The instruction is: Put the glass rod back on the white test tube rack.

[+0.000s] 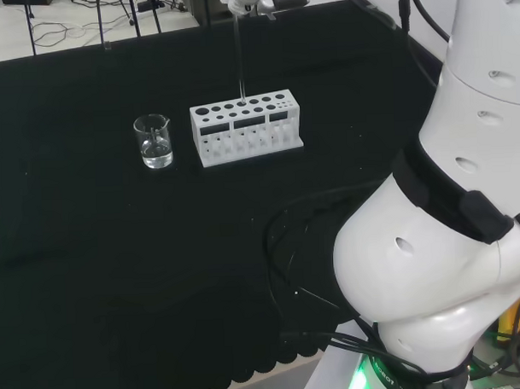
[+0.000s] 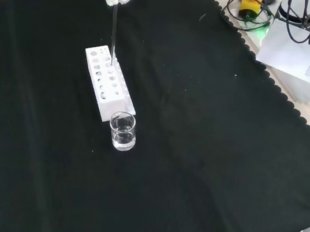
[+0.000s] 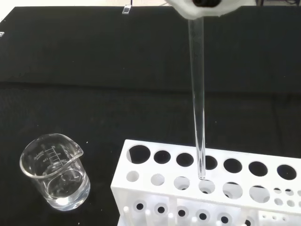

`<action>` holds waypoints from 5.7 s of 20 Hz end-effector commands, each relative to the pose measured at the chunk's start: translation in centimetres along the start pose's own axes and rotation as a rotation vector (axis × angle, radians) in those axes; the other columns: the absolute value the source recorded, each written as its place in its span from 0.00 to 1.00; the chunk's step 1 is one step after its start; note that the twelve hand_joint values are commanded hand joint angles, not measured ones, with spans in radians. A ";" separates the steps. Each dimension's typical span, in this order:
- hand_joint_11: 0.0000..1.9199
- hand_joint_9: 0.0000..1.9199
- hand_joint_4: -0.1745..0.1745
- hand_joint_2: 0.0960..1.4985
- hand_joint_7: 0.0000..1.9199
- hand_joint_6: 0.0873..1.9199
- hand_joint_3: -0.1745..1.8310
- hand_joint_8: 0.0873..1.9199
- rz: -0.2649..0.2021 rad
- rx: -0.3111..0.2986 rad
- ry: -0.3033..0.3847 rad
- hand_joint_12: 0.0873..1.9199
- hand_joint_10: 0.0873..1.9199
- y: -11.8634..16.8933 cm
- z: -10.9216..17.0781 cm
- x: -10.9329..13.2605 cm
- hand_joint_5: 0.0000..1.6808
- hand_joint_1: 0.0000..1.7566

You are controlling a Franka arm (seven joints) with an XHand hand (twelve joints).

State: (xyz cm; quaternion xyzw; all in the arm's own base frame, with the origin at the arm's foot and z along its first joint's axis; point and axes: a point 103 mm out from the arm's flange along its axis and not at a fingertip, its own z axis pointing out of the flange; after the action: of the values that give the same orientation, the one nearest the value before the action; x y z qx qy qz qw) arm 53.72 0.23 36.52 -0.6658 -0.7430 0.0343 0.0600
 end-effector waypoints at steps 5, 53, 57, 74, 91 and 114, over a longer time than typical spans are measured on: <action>0.92 0.92 0.00 0.70 0.77 0.30 0.00 0.56 0.001 0.008 0.014 0.33 0.36 0.7 0.9 -0.6 0.73 0.70; 0.92 0.92 0.00 0.70 0.77 0.30 0.00 0.56 0.029 0.113 0.058 0.33 0.36 3.0 8.4 -2.8 0.73 0.70; 0.92 0.92 0.00 0.70 0.77 0.30 0.00 0.56 0.027 0.113 0.055 0.33 0.36 3.2 8.7 -3.1 0.73 0.70; 0.92 0.92 0.00 0.70 0.77 0.30 0.00 0.56 0.031 0.125 0.080 0.33 0.36 3.0 9.7 -4.2 0.73 0.70; 0.95 0.91 0.00 0.61 0.40 0.53 0.00 0.51 0.040 0.177 0.045 0.31 0.38 2.8 10.0 -3.4 0.28 0.85; 0.96 0.92 0.00 0.59 0.35 0.50 0.00 0.47 0.105 0.131 0.070 0.35 0.40 2.5 7.3 -6.1 0.25 0.86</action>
State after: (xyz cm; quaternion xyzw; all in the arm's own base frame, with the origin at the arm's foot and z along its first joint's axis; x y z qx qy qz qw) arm 55.89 -4.84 28.47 -0.6959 -0.7035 0.0664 0.1282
